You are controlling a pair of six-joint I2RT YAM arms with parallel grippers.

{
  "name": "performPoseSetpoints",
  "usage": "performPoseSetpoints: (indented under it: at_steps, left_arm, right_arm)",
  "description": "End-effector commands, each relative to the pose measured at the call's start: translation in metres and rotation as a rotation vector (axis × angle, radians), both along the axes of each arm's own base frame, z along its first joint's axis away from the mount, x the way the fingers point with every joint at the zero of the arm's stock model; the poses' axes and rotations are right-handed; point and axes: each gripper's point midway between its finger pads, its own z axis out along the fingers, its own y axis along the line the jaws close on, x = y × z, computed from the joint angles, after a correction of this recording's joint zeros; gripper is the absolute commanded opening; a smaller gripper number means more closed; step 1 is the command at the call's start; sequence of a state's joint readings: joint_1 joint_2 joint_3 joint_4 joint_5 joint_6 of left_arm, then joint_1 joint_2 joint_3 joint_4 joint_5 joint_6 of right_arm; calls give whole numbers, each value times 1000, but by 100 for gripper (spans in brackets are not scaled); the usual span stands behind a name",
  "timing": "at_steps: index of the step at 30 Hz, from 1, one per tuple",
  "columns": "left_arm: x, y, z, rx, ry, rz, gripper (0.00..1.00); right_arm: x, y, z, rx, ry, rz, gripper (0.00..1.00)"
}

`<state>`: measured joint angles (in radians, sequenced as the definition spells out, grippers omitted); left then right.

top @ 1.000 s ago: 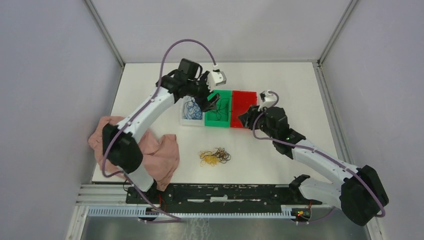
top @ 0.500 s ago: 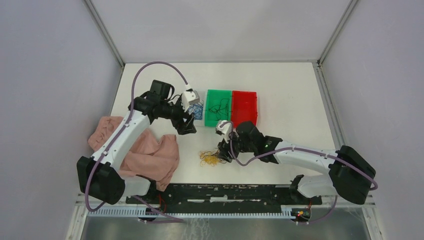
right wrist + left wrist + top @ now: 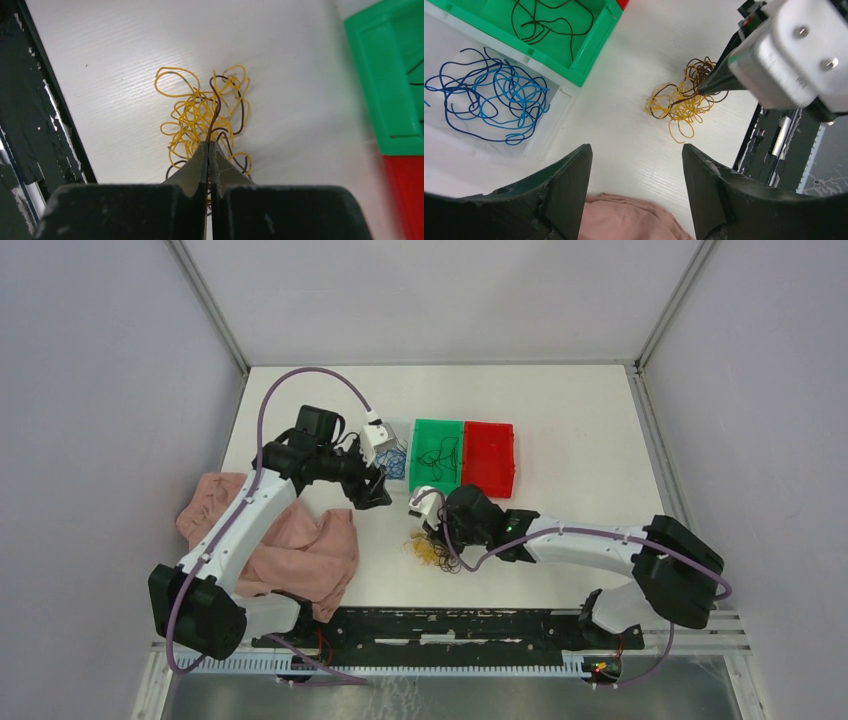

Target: Untangle the cables

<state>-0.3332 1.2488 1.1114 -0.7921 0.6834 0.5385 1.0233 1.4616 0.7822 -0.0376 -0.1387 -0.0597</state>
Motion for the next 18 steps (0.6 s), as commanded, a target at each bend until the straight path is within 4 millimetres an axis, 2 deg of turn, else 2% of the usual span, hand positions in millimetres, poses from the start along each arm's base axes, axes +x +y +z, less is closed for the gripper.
performPoseSetpoints:
  at_steps: [1,7,11,18]
  left_arm:
    - [3,-3,15,-44,-36,12,73]
    - [-1,-7,15,-61,-29,-18,69]
    - [-14,-13,18,-98,2,-78,66]
    - [-45,-31,29,-176,57,-219,52]
  right_arm:
    - [23,7,58,204,-91,-117,0]
    - [21,6,93,359,-28,-132,0]
    - [20,7,113,455,17,-140,0]
    - [13,31,136,585,149,-94,0]
